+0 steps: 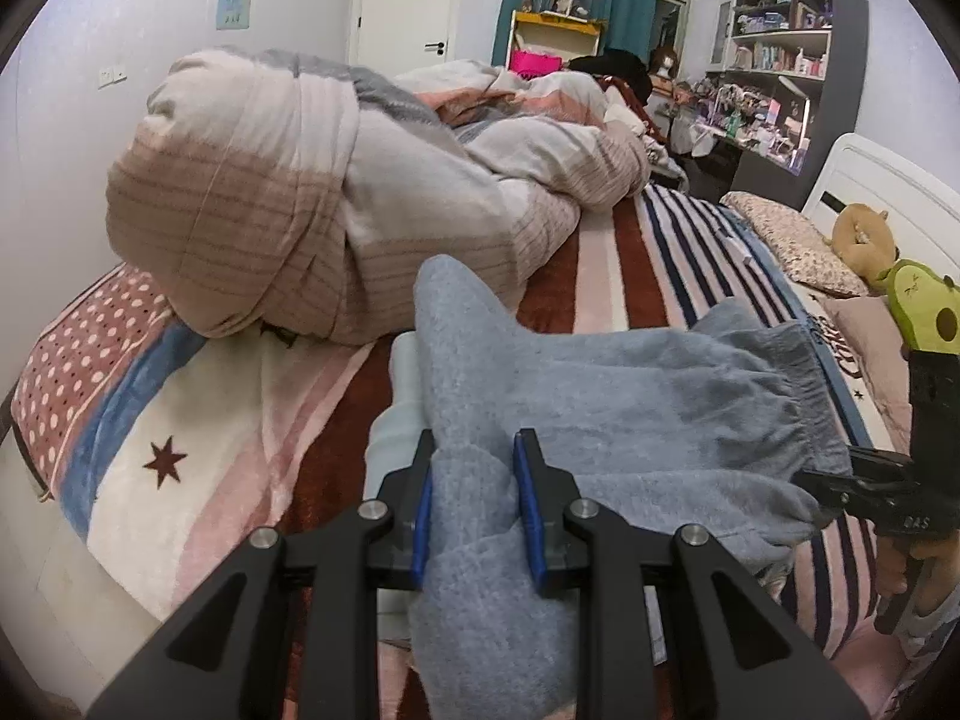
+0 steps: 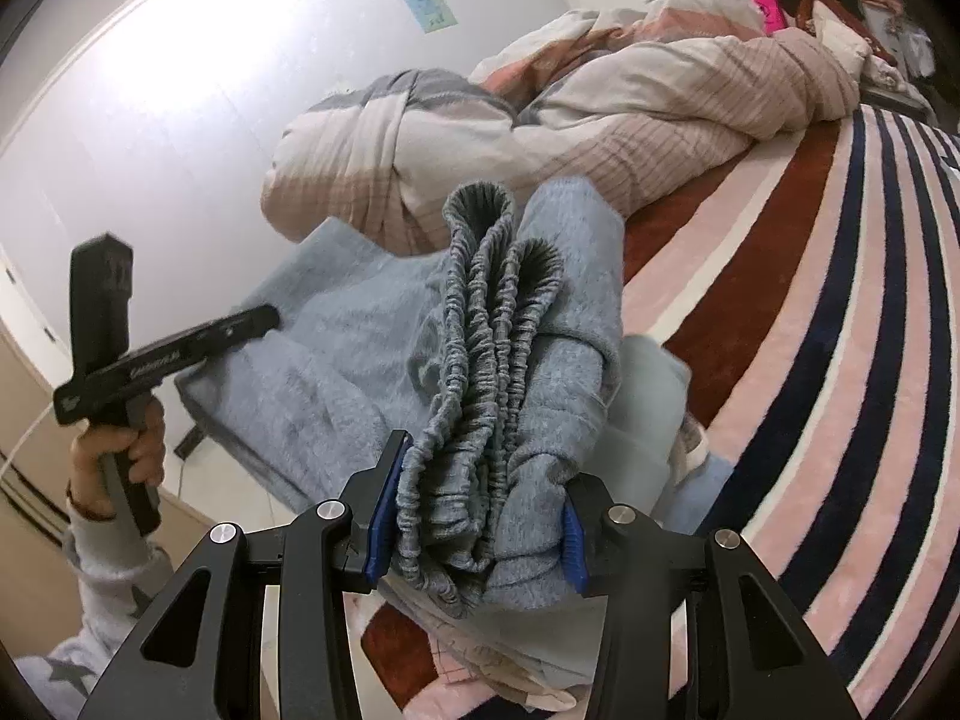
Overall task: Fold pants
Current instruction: 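Lift the sweatpants bundle with the right gripper and carry it toward the bed corner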
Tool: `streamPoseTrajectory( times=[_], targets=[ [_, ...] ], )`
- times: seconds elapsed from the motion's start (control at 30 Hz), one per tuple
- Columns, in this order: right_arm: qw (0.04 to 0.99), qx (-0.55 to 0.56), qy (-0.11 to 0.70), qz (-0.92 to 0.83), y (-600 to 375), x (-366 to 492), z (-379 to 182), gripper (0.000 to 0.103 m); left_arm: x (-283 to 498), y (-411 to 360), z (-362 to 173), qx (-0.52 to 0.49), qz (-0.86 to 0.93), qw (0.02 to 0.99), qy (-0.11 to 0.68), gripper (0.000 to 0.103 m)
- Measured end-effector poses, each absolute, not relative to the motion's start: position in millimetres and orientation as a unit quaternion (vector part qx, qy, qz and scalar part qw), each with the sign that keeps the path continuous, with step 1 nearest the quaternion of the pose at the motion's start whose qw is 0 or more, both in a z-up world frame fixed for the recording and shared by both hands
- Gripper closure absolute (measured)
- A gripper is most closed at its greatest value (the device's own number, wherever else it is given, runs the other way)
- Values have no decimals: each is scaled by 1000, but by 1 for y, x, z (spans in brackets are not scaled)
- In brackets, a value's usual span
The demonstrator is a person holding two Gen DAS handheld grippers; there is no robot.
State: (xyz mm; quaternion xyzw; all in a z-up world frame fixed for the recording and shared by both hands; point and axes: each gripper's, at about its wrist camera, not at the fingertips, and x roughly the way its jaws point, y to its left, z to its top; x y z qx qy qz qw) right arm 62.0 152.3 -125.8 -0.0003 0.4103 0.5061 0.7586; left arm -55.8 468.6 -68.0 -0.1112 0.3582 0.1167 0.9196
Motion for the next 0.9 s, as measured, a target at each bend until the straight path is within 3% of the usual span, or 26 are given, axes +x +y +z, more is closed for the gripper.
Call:
streamPoseTrajectory(
  times=[0.43,0.9],
  targets=[
    [752,6,427,502,155,68,-135,59,-54,484,-87,-136,115,914,364,77],
    [757,-11,423,498,157,64,-126,57,-66,464,-59,-97,135,923,347,75]
  ],
)
